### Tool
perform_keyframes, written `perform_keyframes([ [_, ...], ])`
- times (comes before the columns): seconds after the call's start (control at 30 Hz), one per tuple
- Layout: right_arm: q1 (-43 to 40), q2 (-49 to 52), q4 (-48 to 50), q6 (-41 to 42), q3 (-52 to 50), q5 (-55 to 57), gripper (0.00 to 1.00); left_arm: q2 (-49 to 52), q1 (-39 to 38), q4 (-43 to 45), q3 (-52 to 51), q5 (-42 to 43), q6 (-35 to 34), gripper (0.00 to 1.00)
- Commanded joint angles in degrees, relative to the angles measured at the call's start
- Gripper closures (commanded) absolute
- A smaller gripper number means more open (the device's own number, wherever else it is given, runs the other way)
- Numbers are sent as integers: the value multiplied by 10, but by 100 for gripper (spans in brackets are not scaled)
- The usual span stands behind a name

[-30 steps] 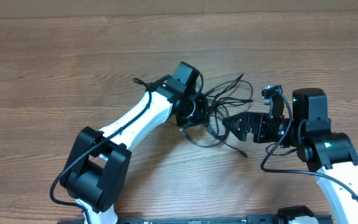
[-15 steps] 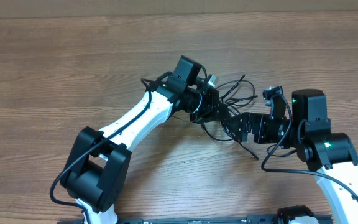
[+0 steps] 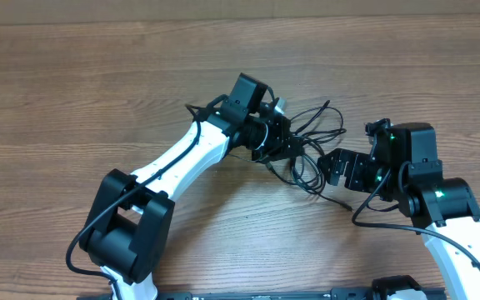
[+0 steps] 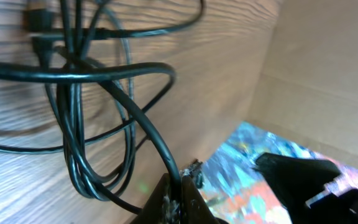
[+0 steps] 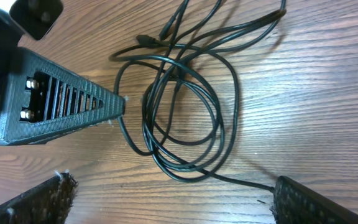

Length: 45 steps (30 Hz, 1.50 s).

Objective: Untangle cables

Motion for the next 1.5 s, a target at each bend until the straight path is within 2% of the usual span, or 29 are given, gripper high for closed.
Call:
perform_keyframes([
  [0.0, 1, -5, 2, 4, 0, 19, 0, 3, 2, -52, 12, -99, 34, 96],
  [0.17, 1, -5, 3, 4, 1, 19, 0, 3, -13, -147, 12, -222, 62, 96],
  [0.27, 1, -5, 3, 4, 0, 19, 0, 3, -14, -222, 12, -319, 47, 96],
  [0.4, 1, -5, 3, 4, 0, 19, 0, 3, -8, -262, 12, -365, 27, 95],
  [0.5, 1, -5, 3, 4, 0, 19, 0, 3, -8, -263, 12, -373, 27, 67],
  [0.57, 1, -5, 3, 4, 0, 19, 0, 3, -10, -261, 11, -377, 30, 60],
  [0.7, 1, -5, 3, 4, 0, 19, 0, 3, -20, -256, 11, -377, 40, 59],
  [0.73, 1, -5, 3, 4, 0, 19, 0, 3, -23, -257, 11, -377, 48, 54],
  [0.83, 1, -5, 3, 4, 0, 19, 0, 3, -29, -260, 11, -377, 61, 26],
  [0.9, 1, -5, 3, 4, 0, 19, 0, 3, -34, -260, 11, -374, 61, 17],
  [1.0, 1, -5, 3, 4, 0, 19, 0, 3, -45, -260, 11, -367, 62, 15],
  [1.07, 1, -5, 3, 4, 0, 19, 0, 3, -55, -260, 11, -363, 61, 18],
  [1.2, 1, -5, 3, 4, 0, 19, 0, 3, -77, -262, 8, -366, 41, 34],
  [1.27, 1, -5, 3, 4, 0, 19, 0, 3, -88, -262, 7, -387, 17, 39],
  [1.47, 1, -5, 1, 4, 0, 19, 0, 3, -118, -256, -15, -479, -56, 37],
])
